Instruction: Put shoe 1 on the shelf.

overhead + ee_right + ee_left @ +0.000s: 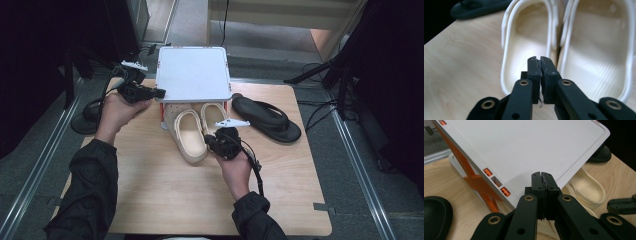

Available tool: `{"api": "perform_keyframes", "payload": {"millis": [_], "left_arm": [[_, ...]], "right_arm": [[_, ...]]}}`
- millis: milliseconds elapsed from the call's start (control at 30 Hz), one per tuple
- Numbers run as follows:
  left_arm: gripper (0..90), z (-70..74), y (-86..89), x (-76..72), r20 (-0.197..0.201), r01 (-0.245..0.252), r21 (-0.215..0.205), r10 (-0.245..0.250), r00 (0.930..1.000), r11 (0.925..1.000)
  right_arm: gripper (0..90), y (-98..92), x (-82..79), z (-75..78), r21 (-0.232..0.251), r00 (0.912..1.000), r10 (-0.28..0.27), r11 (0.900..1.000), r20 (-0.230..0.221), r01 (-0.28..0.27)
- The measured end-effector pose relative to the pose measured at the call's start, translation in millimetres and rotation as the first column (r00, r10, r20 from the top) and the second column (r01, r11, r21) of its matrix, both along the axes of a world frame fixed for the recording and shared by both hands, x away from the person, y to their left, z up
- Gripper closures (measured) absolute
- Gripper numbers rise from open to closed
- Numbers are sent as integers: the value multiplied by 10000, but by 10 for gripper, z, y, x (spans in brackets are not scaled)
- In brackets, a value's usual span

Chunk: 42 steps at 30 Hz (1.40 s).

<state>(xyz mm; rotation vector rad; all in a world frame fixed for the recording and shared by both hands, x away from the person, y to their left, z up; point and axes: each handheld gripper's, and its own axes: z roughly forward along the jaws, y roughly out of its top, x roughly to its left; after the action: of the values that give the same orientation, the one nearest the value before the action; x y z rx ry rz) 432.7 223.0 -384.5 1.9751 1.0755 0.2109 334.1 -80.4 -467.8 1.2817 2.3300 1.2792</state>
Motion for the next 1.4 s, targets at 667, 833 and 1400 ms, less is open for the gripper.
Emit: {"api": "perform_keyframes", "payload": {"millis": [667, 833, 1400], "left_arm": [[898, 0, -5, -3, 4, -21, 1, 21, 10000, 10000], [898, 2, -6, -5, 5, -33, 40, 33, 10000, 10000], [897, 1, -7, -5, 5, -27, 23, 27, 10000, 10000]], "right_arm": [[900, 97, -433, -381, -259, 9954, 949, 9951, -84, -951], [900, 108, -427, -482, -379, 9952, 928, 9949, -311, -940], [896, 180, -336, -558, -358, 9957, 812, 9959, -438, -828]]}}
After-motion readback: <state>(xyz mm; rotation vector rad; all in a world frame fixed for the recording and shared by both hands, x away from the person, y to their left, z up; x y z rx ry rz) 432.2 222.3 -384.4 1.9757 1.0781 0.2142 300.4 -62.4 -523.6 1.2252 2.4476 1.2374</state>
